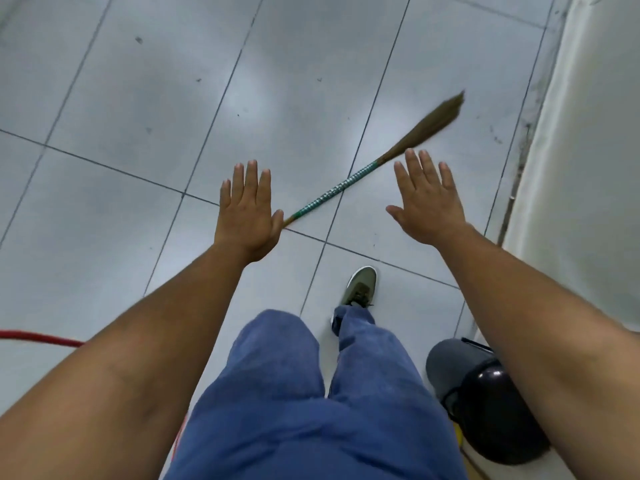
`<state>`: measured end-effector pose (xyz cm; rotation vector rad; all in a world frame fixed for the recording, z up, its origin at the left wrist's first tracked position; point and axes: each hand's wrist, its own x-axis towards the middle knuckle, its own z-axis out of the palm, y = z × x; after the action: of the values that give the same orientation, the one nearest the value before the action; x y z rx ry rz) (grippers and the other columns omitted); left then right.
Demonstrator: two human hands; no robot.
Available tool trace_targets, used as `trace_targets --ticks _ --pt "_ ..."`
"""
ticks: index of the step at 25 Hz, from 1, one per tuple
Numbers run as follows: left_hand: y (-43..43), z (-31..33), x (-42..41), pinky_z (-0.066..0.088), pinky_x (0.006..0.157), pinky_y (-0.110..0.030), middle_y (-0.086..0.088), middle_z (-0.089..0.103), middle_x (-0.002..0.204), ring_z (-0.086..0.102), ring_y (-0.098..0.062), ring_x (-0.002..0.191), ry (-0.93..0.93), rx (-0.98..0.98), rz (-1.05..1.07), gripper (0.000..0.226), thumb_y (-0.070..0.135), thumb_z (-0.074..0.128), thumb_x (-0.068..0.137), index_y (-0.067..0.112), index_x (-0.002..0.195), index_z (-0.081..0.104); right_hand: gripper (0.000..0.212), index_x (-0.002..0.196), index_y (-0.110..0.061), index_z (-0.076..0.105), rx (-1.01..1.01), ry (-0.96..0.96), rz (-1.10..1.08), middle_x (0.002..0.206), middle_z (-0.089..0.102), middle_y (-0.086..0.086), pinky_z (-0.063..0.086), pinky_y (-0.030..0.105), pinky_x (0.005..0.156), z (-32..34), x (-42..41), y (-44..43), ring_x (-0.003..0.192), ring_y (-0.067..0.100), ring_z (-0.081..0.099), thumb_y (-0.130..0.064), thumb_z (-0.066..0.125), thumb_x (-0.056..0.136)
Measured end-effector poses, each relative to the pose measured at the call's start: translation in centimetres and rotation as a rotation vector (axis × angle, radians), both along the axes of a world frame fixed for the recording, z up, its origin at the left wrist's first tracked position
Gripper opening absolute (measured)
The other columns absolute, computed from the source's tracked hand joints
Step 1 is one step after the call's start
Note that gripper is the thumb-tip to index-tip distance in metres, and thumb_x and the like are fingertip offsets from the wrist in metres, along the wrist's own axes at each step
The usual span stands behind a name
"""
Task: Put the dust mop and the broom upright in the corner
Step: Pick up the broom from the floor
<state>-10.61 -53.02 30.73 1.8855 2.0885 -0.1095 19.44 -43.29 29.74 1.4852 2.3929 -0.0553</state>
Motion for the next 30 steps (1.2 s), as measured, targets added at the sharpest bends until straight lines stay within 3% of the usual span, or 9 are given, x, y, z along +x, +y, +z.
trace_targets --ticks 6,10,14,18,21,24,27,30 --pt "7.2 -7.9 3.5 0.001 0.118 -0.051 -0.020 0.004 0.161 -0.001 -0.037 0.148 -0.028 -0.057 0.153 0.073 0.034 0.041 0.092 0.005 0.152 0.008 0.078 0.149 -0.011 0.003 -0.137 -0.065 0.136 0.159 -0.001 0.012 0.000 0.048 0.115 -8.8 1.7 7.3 0.145 0.028 -0.005 -0.054 0.034 0.091" --pt "11.6 -15.4 3.9 0.002 0.118 -0.051 -0.020 0.005 0.161 -0.001 -0.037 0.147 -0.032 -0.120 0.205 0.074 0.032 0.041 0.091 0.005 0.152 0.007 0.079 0.149 -0.012 0.003 -0.207 -0.060 0.104 0.159 -0.001 0.012 0.001 0.048 0.116 -16.0 1.2 10.7 0.145 0.027 -0.006 -0.054 0.036 0.091" --pt "15.6 -25.7 3.6 0.002 0.119 -0.050 -0.018 0.001 0.161 -0.004 -0.036 0.148 -0.044 -0.159 0.202 0.076 0.037 0.041 0.093 0.006 0.152 0.004 0.078 0.149 -0.013 0.001 -0.266 -0.055 0.108 0.159 -0.003 0.010 0.001 0.047 0.116 -25.0 -0.2 14.1 0.145 0.027 -0.007 -0.050 0.038 0.092" --pt "17.0 -39.5 3.9 0.001 0.119 -0.045 -0.016 -0.006 0.162 -0.009 -0.032 0.148 -0.028 -0.254 0.128 0.082 0.045 0.042 0.095 0.009 0.152 -0.005 0.071 0.149 -0.013 -0.002 -0.329 -0.080 0.171 0.159 -0.006 0.006 0.004 0.045 0.116 -37.8 -1.9 16.1 0.144 0.026 -0.009 -0.034 0.040 0.096" --pt "16.8 -47.7 4.9 0.013 0.118 -0.044 -0.018 0.014 0.159 0.011 -0.035 0.146 0.018 -0.345 0.017 0.079 0.042 0.047 0.094 0.007 0.151 0.006 0.070 0.149 -0.015 -0.002 -0.385 -0.080 0.130 0.160 -0.007 0.003 0.004 0.044 0.116 -45.7 -2.7 15.9 0.144 0.024 -0.009 -0.020 0.042 0.095" --pt "17.0 -53.2 4.9 0.037 0.099 -0.043 -0.019 0.049 0.131 0.046 -0.035 0.119 0.074 -0.393 -0.079 0.055 0.032 0.054 0.091 0.004 0.136 0.036 0.070 0.149 -0.017 -0.003 -0.393 -0.089 0.090 0.159 -0.008 0.002 0.004 0.044 0.117 -51.1 -3.1 17.0 0.144 0.023 -0.009 -0.008 0.037 0.093" --pt "17.0 -56.4 4.2 0.045 0.081 -0.042 -0.021 0.053 0.116 0.054 -0.036 0.101 0.101 -0.424 -0.059 0.035 0.013 0.054 0.088 0.001 0.121 0.049 0.070 0.150 -0.019 -0.001 -0.364 -0.127 0.047 0.160 -0.006 0.001 0.006 0.047 0.116 -54.2 -2.2 19.2 0.145 0.024 -0.003 -0.004 0.034 0.091" --pt "17.7 -57.3 3.8 0.044 0.072 -0.041 -0.020 0.052 0.114 0.056 -0.036 0.097 -0.013 -0.480 0.113 0.038 0.017 0.057 0.087 0.003 0.120 0.046 0.059 0.147 -0.019 0.015 -0.246 -0.125 0.095 0.157 0.016 0.005 0.013 0.053 0.113 -54.7 -1.7 21.4 0.142 0.029 0.013 -0.011 0.035 0.092"
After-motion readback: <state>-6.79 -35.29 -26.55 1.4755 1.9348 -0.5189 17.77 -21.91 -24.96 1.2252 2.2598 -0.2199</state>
